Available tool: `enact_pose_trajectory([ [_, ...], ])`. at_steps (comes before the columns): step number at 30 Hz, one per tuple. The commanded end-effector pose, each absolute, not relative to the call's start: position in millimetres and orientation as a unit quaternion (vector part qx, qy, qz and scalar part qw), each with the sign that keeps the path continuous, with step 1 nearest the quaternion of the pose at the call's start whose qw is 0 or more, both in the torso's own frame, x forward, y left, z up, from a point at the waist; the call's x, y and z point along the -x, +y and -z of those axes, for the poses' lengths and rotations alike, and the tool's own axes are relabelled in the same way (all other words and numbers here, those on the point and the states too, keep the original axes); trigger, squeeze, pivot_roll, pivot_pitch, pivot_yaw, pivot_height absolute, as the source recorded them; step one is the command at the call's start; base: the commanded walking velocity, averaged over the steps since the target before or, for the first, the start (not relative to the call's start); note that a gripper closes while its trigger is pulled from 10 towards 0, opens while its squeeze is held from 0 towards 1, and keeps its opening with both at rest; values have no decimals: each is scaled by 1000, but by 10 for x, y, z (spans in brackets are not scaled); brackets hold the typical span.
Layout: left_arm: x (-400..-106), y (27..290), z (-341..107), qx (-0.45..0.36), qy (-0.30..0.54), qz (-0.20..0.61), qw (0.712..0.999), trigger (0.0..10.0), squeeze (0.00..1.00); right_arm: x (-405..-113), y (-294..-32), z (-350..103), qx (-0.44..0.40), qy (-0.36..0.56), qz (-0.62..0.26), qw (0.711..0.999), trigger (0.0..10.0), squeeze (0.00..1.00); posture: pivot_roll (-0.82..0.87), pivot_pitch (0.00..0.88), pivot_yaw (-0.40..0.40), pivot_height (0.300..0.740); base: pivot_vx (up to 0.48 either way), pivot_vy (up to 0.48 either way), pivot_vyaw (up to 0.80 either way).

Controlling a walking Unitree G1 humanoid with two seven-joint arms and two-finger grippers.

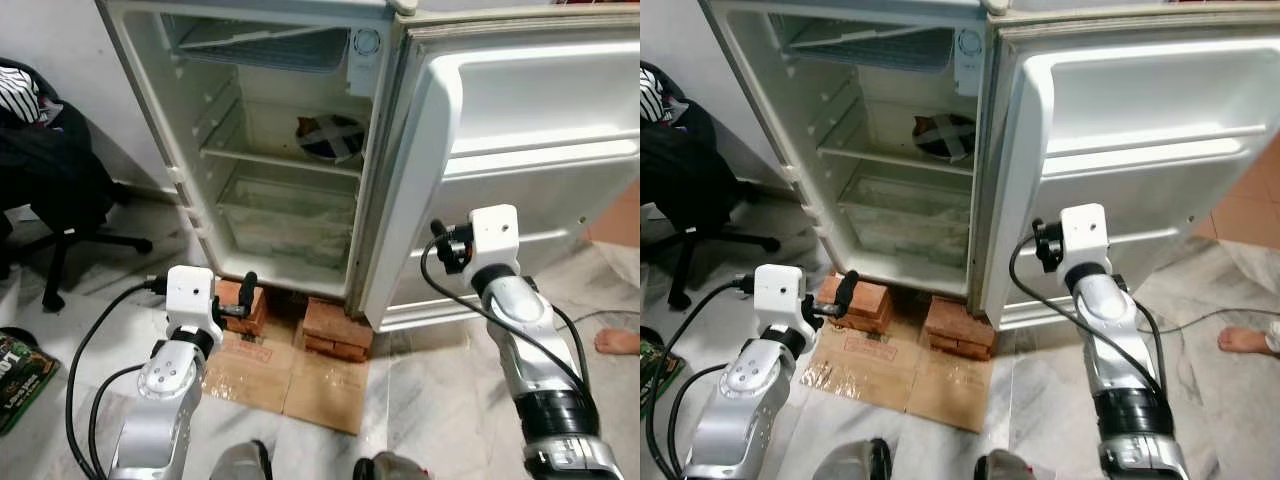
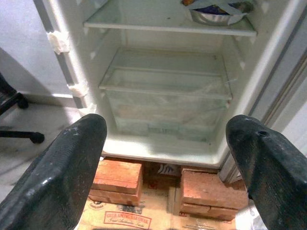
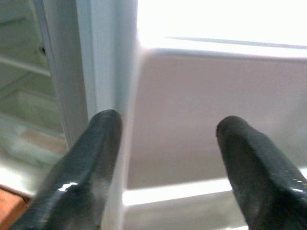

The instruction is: Restocking fridge

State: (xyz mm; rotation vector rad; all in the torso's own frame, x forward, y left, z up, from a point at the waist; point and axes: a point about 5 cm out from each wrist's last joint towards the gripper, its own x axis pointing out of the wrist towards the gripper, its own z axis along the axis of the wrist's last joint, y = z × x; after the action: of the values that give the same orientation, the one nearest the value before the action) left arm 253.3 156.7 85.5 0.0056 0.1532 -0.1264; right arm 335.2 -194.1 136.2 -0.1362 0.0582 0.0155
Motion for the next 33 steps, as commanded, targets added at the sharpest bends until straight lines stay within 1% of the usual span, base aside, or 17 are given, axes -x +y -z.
enact_pose_trajectory([
  [1,-2524,1579,-850,-9,77,60,995,10000,0,-3427,-1919,-1352,48,31,9,998,10000,404,62,126,26,740,0,0,0],
  [2,-2518,1575,-846,-9,77,59,995,10000,0,-3484,-1869,-1380,41,27,8,999,10000,302,67,127,23,740,0,0,0],
  [3,-2514,1572,-843,-9,78,59,995,10000,0,-3522,-1836,-1397,36,25,8,999,10000,302,67,127,23,740,0,0,0],
  [4,-2511,1574,-843,-9,78,58,995,10000,0,-3565,-1804,-1423,32,22,9,999,10000,0,71,127,22,740,0,0,0],
  [8,-2507,1583,-846,-8,77,55,995,10000,0,-3624,-1758,-1471,26,15,8,1000,10000,0,75,129,20,740,0,0,0],
  [10,-2494,1592,-846,-9,78,53,996,10000,0,-3689,-1689,-1516,16,8,1,1000,10000,0,81,131,19,740,0,0,0],
  [16,-2479,1597,-848,-10,78,52,996,10000,0,-3752,-1637,-1502,7,7,-8,1000,10000,0,84,136,21,740,0,0,0],
  [19,-2480,1596,-848,-11,79,53,995,10000,0,-3774,-1599,-1526,-10,11,-15,1000,10000,0,84,136,21,740,0,0,0],
  [21,-2475,1602,-844,-11,80,52,995,10000,0,-3758,-1500,-1519,-28,17,-50,998,10000,0,86,139,22,740,0,0,0],
  [22,-2469,1608,-843,-11,80,51,995,10000,0,-3723,-1382,-1510,-49,24,-96,994,10000,0,86,142,22,740,0,0,0],
  [24,-2468,1609,-845,-11,80,51,995,10000,0,-3690,-1306,-1506,-57,30,-129,990,10000,0,85,143,22,740,0,0,0],
  [27,-2470,1608,-846,-11,80,52,995,10000,0,-3602,-1156,-1530,-77,36,-203,976,10000,0,81,143,23,740,0,0,0],
  [30,-2488,1603,-845,-11,80,54,995,10000,0,-3515,-1044,-1555,-74,39,-256,963,10000,0,71,137,24,740,0,0,0],
  [33,-2512,1591,-847,-10,78,55,995,10000,0,-3473,-992,-1554,-75,45,-284,955,10000,0,67,131,24,740,0,0,0],
])
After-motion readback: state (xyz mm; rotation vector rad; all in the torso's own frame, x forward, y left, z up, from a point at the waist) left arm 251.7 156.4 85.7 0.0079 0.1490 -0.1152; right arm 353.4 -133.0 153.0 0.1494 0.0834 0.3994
